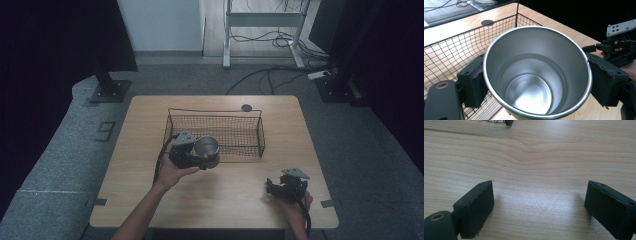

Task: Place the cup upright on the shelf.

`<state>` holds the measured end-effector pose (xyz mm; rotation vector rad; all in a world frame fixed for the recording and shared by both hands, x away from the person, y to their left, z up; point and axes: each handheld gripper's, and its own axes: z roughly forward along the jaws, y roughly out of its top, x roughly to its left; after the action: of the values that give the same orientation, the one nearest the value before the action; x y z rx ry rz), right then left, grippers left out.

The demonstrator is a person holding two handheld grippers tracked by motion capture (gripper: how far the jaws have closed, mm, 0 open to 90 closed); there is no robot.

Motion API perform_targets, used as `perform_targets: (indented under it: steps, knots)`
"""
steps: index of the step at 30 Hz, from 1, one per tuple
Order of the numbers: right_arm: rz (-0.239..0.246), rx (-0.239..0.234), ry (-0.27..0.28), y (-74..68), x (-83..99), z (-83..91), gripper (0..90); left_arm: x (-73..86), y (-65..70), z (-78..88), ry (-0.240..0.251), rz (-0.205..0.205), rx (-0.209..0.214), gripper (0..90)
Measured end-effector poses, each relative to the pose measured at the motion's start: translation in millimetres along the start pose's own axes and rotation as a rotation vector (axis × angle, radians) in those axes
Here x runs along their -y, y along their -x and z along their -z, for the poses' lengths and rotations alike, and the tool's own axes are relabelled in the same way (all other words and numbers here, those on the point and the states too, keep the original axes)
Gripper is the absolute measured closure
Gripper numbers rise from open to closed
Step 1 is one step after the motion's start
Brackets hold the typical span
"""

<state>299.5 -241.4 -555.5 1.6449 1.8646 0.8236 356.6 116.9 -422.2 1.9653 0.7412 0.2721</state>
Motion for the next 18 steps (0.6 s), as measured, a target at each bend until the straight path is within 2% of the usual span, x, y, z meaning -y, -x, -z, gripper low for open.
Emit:
perform_targets:
  steps: [18]
  knots:
    - [0.0, 0.0, -0.002, 0.0, 0.0, 0.2, 8.7, -11.2, -8.8, 1.6, 0.008, 0.007, -0.011, 14.8]
